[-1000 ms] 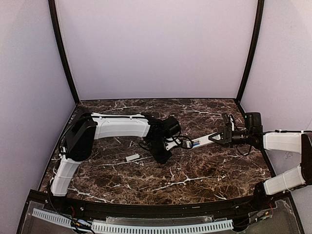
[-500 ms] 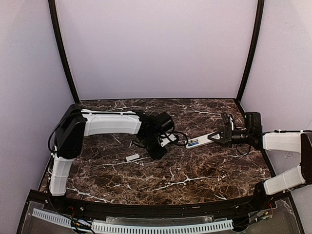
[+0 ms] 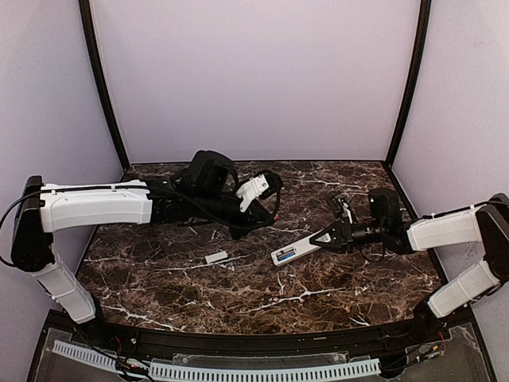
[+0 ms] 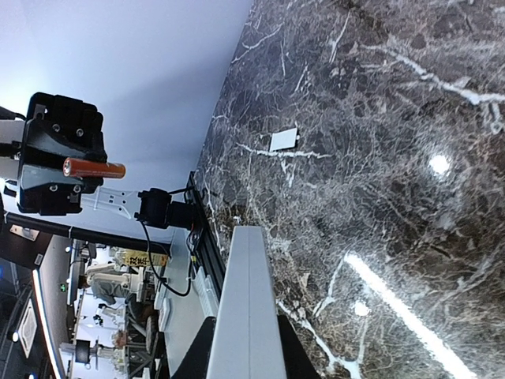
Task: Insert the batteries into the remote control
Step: Place the battery in the battery compartment.
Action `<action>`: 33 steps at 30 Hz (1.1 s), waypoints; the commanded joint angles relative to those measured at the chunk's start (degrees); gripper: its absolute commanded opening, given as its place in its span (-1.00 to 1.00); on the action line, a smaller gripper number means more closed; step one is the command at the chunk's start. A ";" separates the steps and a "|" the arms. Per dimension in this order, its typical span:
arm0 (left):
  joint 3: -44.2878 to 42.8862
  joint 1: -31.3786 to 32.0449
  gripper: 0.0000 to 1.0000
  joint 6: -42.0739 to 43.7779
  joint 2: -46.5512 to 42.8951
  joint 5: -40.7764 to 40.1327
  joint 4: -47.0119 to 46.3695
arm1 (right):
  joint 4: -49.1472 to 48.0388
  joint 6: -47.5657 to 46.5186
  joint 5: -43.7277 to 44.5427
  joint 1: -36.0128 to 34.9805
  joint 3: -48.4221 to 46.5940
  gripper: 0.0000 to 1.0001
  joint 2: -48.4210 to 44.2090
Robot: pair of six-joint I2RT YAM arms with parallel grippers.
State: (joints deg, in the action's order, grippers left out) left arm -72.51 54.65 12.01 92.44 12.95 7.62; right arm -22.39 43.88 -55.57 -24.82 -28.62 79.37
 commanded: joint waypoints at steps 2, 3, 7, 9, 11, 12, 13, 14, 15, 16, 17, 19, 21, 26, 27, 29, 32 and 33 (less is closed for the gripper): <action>2.89 0.36 -0.99 2.47 0.09 6.95 -5.36 | -7.62 5.69 1.39 -3.71 -2.17 -1.00 2.78; 3.14 0.41 -0.99 2.70 0.21 7.60 -5.32 | -8.15 6.40 1.43 -4.09 -2.40 -1.00 3.21; 3.90 1.25 -0.99 3.61 0.44 9.05 -5.32 | -8.79 8.30 1.62 -5.59 -3.54 -1.00 4.94; 4.07 1.98 -0.99 4.05 0.86 9.55 -5.18 | -9.57 9.23 1.44 -5.99 -4.08 -1.00 5.82; 4.06 2.71 -0.99 4.63 1.48 9.61 -4.55 | -10.97 10.40 1.14 -6.42 -4.31 -1.00 6.49; 4.05 2.94 -0.99 4.81 1.72 9.67 -4.30 | -11.50 10.85 1.02 -6.65 -4.49 -1.00 6.77; 4.00 3.23 -0.99 4.92 2.22 9.71 -4.11 | -11.78 11.20 0.99 -6.79 -4.65 -1.00 6.96; 3.98 3.34 -0.99 5.38 2.63 9.54 -3.69 | -12.18 11.49 0.87 -6.94 -4.75 -1.00 7.08; 3.96 3.64 -0.99 5.70 2.82 8.89 -3.50 | -12.31 11.69 0.70 -7.06 -4.85 -1.00 7.17; 3.96 3.76 -0.99 6.15 3.13 8.47 -3.25 | -12.32 11.75 0.70 -7.15 -4.98 -1.00 7.20; 3.96 3.85 -0.99 6.30 3.33 7.37 -3.19 | -12.18 11.76 0.72 -7.29 -5.10 -1.00 7.13; 3.80 3.89 -0.99 6.75 3.95 5.95 -2.85 | -12.11 12.05 0.58 -7.57 -5.21 -1.00 6.94; 3.64 3.93 -0.99 7.14 4.35 5.08 -2.56 | -12.63 12.62 0.39 -7.72 -5.23 -1.00 6.81; 3.32 3.92 -0.99 7.16 4.95 2.97 -2.48 | -13.20 13.16 -0.14 -7.83 -4.81 -1.00 6.77; 3.16 3.90 -0.99 7.24 5.08 2.41 -2.41 | -13.25 13.16 -0.15 -7.87 -4.74 -1.00 6.72; 3.15 3.88 -0.99 7.29 5.30 1.65 -2.17 | -13.49 13.27 -0.15 -7.88 -4.49 -1.00 6.55; 3.16 3.88 -0.99 7.59 5.60 0.54 -1.27 | -13.65 13.51 -0.18 -7.86 -4.31 -1.00 6.25; 3.16 3.93 -0.99 7.61 5.67 0.39 -1.10 | -13.80 13.47 -0.23 -7.82 -4.27 -1.00 6.11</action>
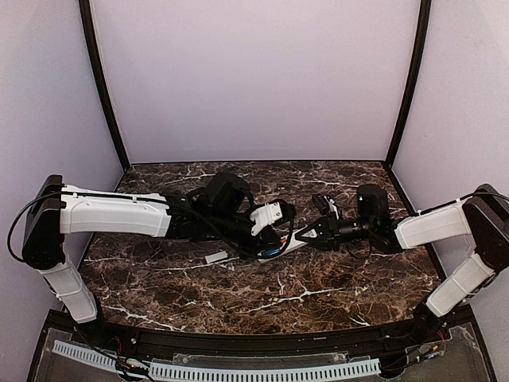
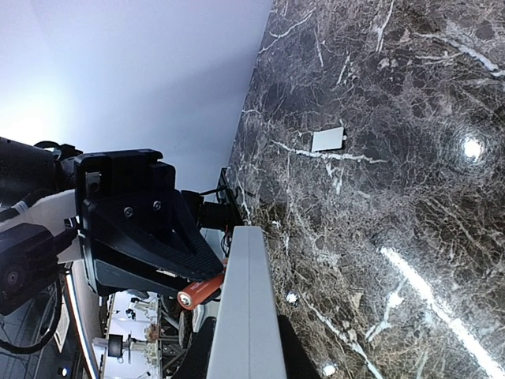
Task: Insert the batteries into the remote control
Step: Place the battery in the battery compartment.
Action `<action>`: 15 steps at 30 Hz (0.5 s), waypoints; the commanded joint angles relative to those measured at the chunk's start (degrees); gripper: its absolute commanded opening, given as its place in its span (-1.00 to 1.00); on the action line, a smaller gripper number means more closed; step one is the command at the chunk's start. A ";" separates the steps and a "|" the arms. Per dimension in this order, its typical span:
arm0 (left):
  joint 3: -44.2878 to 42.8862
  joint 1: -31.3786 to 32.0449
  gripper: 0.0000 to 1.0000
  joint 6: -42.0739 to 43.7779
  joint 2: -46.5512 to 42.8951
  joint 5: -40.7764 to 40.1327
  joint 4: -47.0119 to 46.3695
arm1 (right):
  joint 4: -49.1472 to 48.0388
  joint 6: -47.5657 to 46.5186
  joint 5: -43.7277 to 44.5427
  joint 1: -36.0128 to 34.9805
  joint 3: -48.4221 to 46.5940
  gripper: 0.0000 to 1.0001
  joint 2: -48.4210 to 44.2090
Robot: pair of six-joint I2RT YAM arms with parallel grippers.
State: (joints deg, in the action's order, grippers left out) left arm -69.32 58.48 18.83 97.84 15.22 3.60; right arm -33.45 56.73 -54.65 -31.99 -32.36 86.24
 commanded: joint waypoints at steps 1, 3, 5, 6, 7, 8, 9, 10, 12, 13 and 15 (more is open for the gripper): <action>0.08 0.07 -0.99 0.82 0.25 -2.11 3.22 | -2.70 0.60 -1.08 -0.70 -0.44 -1.00 -0.87; 0.25 0.08 -0.99 0.80 0.17 -2.51 3.72 | -2.52 0.49 -0.98 -0.64 -0.41 -1.00 -1.11; 0.51 0.08 -0.99 0.85 0.12 -3.10 4.23 | -2.54 0.49 -0.98 -0.69 -0.38 -1.00 -1.22; 0.64 0.07 -0.99 0.92 0.04 -3.32 4.56 | -2.54 0.44 -0.89 -0.66 -0.39 -1.00 -1.31; 0.89 0.10 -0.99 1.02 -0.08 -3.61 4.70 | -2.38 0.40 -0.89 -0.69 -0.36 -1.00 -1.33; 1.00 0.08 -0.99 1.03 -0.21 -3.75 5.05 | -2.34 0.40 -0.89 -0.71 -0.30 -1.00 -1.33; 1.24 0.06 -0.99 1.03 -0.29 -3.96 5.08 | -2.32 0.40 -0.77 -0.71 -0.30 -1.00 -1.38; 1.50 0.06 -0.99 1.08 -0.46 -4.10 5.21 | -2.33 0.40 -0.76 -0.71 -0.25 -1.00 -1.42; 1.75 0.07 -0.99 0.85 -0.68 -4.20 5.46 | -2.05 0.21 -0.64 -0.71 -0.36 -1.00 -1.41; 1.83 0.06 -0.99 0.79 -0.75 -4.26 5.74 | -2.04 0.14 -0.55 -0.71 -0.40 -1.00 -1.49; 2.02 0.06 -0.99 0.76 -0.95 -4.60 6.13 | -1.93 0.13 -0.48 -0.71 -0.34 -1.00 -1.51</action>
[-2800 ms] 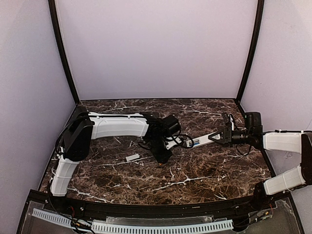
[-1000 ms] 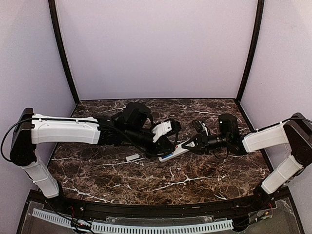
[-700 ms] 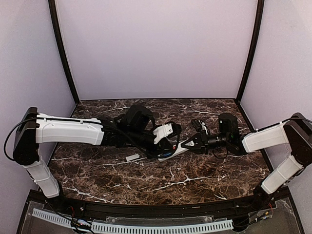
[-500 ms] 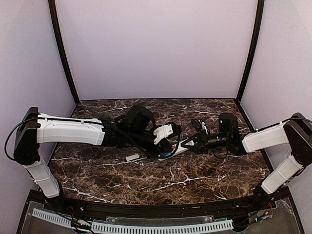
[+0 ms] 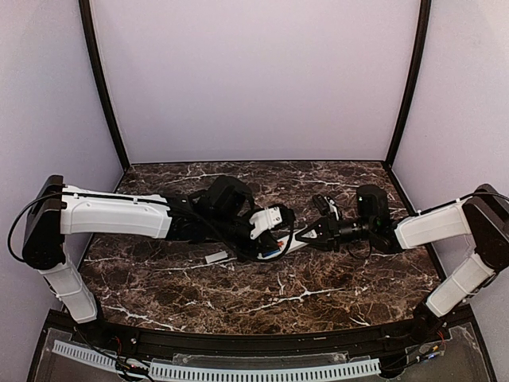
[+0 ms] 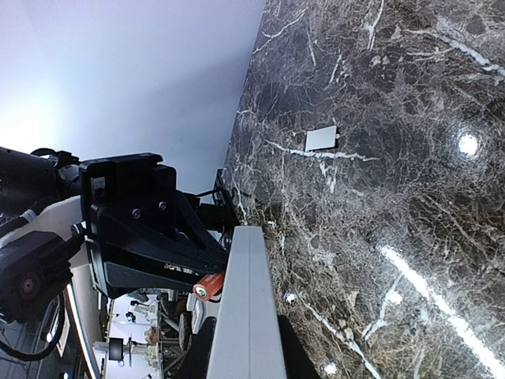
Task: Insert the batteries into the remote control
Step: Place the battery in the battery compartment.
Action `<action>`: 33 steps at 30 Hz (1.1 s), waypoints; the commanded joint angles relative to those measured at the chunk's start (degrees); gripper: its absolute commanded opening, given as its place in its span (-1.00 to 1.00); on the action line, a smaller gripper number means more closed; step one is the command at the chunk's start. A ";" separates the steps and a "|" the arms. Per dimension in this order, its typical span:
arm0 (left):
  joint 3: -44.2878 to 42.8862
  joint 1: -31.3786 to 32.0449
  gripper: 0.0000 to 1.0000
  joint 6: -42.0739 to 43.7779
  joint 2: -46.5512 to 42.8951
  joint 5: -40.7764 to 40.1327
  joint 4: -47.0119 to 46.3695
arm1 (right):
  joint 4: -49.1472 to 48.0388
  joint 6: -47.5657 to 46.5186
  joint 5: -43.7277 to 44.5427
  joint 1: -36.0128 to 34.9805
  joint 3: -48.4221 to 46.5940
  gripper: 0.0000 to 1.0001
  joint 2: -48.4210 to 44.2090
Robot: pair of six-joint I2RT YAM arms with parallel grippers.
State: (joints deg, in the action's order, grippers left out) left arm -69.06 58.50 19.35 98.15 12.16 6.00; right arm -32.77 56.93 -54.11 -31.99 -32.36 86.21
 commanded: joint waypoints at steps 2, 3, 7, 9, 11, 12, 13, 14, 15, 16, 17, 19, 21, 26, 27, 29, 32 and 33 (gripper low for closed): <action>1.81 0.04 -0.99 0.09 -1.33 -2.00 4.16 | -2.72 -0.11 -1.00 -0.71 -0.36 -1.00 -1.57; 1.93 0.04 -0.99 0.04 -1.40 -2.24 4.27 | -2.74 0.05 -0.92 -0.72 -0.38 -1.00 -1.70; 2.44 0.04 -0.99 -0.52 -1.45 -2.72 4.54 | -3.56 0.43 -0.92 -0.61 -0.26 -1.00 -1.98; 2.52 0.10 -0.99 -0.84 -1.41 -3.06 4.67 | -3.46 0.42 -1.00 -0.62 -0.34 -1.00 -2.02; 2.52 0.07 -0.99 -1.01 -1.38 -3.79 4.86 | -3.52 0.42 -0.92 -0.61 -0.30 -1.00 -2.15; 2.46 0.04 -0.99 -1.17 -1.38 -3.98 5.00 | -3.46 0.46 -0.91 -0.59 -0.21 -1.00 -2.19; 2.45 0.08 -0.99 -1.21 -1.38 -4.07 4.99 | -3.51 0.47 -0.91 -0.57 -0.21 -1.00 -2.23; 2.44 0.05 -0.98 -1.28 -1.27 -4.01 5.03 | -3.71 0.53 -0.91 -0.61 -0.19 -1.00 -2.20; 2.44 0.04 -0.95 -1.31 -1.28 -4.09 5.05 | -3.97 0.67 -0.98 -0.62 -0.13 -1.00 -2.19; 2.37 0.04 -0.93 -1.51 -1.14 -4.37 5.05 | -4.11 0.80 -1.06 -0.62 -0.12 -1.00 -2.19; 2.32 0.08 -0.91 -1.47 -1.08 -4.53 5.19 | -4.14 0.80 -1.09 -0.61 -0.14 -1.00 -2.21; 2.16 0.05 -0.85 -1.59 -0.83 -5.06 5.41 | -4.22 0.89 -1.09 -0.62 -0.16 -1.00 -2.13; 1.95 0.08 -0.78 -1.72 -0.73 -5.24 5.61 | -4.44 0.97 -1.17 -0.62 -0.16 -1.00 -1.98; 1.67 0.04 -0.56 -2.20 -0.80 -5.43 5.69 | -4.63 0.98 -1.26 -0.63 -0.25 -1.00 -1.54; 1.61 0.04 -0.54 -2.23 -0.95 -5.33 5.69 | -4.54 0.92 -1.26 -0.60 -0.30 -1.00 -1.45; 1.43 0.10 -0.48 -2.54 -1.05 -5.12 5.63 | -4.35 0.77 -1.32 -0.58 -0.36 -1.00 -1.17; 1.18 0.06 -0.39 -3.11 -1.43 -4.40 5.55 | -4.30 0.51 -1.35 -0.56 -0.35 -1.00 -0.76; 1.09 0.04 -0.36 -3.45 -1.81 -4.11 5.46 | -3.90 0.24 -1.27 -0.58 -0.37 -1.00 -0.70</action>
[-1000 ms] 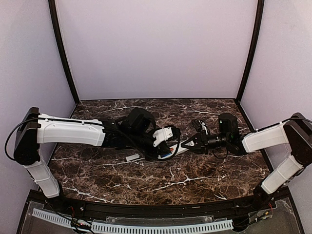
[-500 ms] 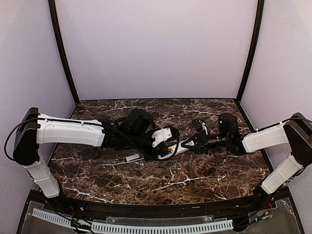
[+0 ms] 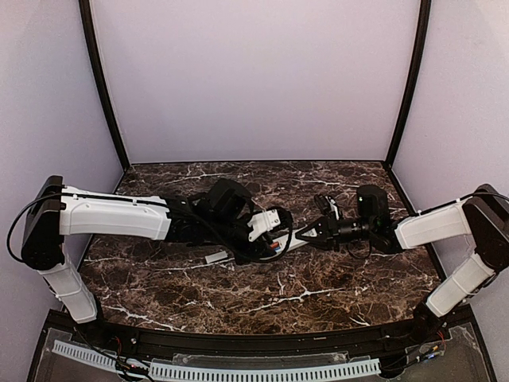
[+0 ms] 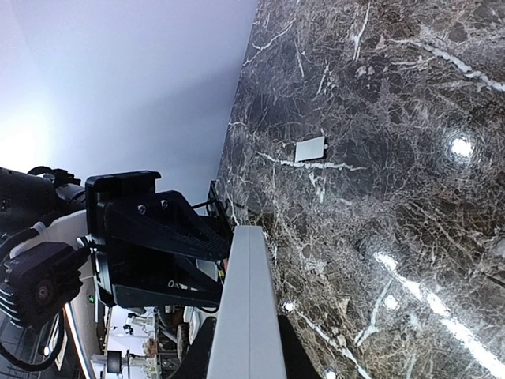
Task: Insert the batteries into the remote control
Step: Place the battery in the battery compartment, then pick up the battery from the battery compartment.
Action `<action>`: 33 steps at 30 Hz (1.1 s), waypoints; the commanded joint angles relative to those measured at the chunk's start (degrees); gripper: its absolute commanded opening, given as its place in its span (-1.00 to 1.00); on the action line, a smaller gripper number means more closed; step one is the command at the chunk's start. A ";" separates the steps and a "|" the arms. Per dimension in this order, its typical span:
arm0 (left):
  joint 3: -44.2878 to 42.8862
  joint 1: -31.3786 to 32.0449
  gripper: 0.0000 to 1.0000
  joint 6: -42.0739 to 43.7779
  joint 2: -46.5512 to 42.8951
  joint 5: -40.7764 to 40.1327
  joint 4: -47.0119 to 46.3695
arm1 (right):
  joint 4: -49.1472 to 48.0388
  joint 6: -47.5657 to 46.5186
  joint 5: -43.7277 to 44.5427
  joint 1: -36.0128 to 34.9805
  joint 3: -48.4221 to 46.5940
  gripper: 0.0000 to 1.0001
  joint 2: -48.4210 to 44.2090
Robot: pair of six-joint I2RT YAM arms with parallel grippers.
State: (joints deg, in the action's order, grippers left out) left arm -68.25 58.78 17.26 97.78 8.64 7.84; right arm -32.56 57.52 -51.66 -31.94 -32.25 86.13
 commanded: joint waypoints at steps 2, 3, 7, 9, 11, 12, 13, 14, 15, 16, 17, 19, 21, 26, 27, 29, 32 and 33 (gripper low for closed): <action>0.31 -0.39 -0.32 -2.04 -2.41 -0.30 3.13 | -3.56 -1.02 -3.54 -0.62 -0.43 -1.00 -0.54; 0.31 -0.50 -0.30 -2.31 -2.81 -0.17 2.83 | -3.48 -1.20 -3.54 -0.66 -0.34 -1.00 -0.48; 1.45 -1.90 -0.20 -4.96 -6.57 2.64 -0.39 | -3.89 -1.17 -3.80 -0.58 -0.10 -1.00 0.06; 2.03 -2.58 -0.20 -5.62 -8.11 4.07 -1.49 | -3.84 -1.26 -3.80 -0.64 -0.09 -1.00 0.14; 2.97 -2.96 -0.21 -5.91 -9.35 5.02 -2.85 | -3.92 -1.26 -3.88 -0.61 -0.09 -1.00 0.30; 3.35 -3.04 -0.23 -5.92 -9.57 4.90 -2.97 | -4.03 -1.17 -3.96 -0.66 -0.05 -1.00 0.42; 3.37 -3.05 -0.24 -5.81 -9.70 4.72 -2.44 | -4.27 -1.03 -3.97 -0.60 -0.01 -1.00 0.44; 3.12 -3.19 -0.26 -5.78 -9.62 4.10 -1.93 | -4.27 -0.95 -3.98 -0.62 0.07 -1.00 0.52; 2.77 -3.26 -0.27 -5.60 -9.34 3.84 -0.67 | -4.12 -0.88 -3.93 -0.61 0.08 -1.00 0.56; 2.68 -3.44 -0.30 -5.41 -9.17 3.79 -0.03 | -4.04 -0.83 -3.66 -0.66 0.16 -1.00 0.54; 2.77 -3.47 -0.34 -4.85 -8.98 3.95 1.21 | -3.80 -0.83 -3.40 -0.66 0.29 -1.00 0.46; 3.41 -3.44 -0.40 -3.75 -8.93 5.32 2.72 | -3.15 -0.94 -2.83 -0.66 0.29 -1.00 0.27; 4.06 -3.42 -0.45 -2.58 -8.89 5.99 4.17 | -2.21 -1.16 -2.27 -0.62 0.09 -1.00 0.27; 3.05 -2.35 -0.47 -0.21 -7.52 5.64 6.86 | 0.91 -2.25 -1.14 -0.66 -0.99 -1.00 0.57; 2.66 -2.07 -0.47 -0.08 -7.34 5.41 7.04 | 1.23 -2.43 -1.11 -0.66 -1.12 -1.00 0.61; 1.97 -1.45 -0.47 0.27 -6.50 4.86 7.07 | 1.32 -2.37 -1.01 -0.62 -1.19 -1.00 0.71; 0.52 -0.90 -0.50 0.64 -4.88 4.41 7.27 | 1.71 -2.47 -0.99 -0.66 -1.24 -1.00 0.80; 0.15 -0.54 -0.51 0.74 -4.57 4.16 7.50 | 1.90 -2.46 -0.84 -0.67 -1.24 -1.00 0.80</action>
State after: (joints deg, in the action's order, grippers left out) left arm -65.76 57.30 16.45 91.66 13.23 12.91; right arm -30.68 55.96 -52.86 -32.01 -32.25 86.37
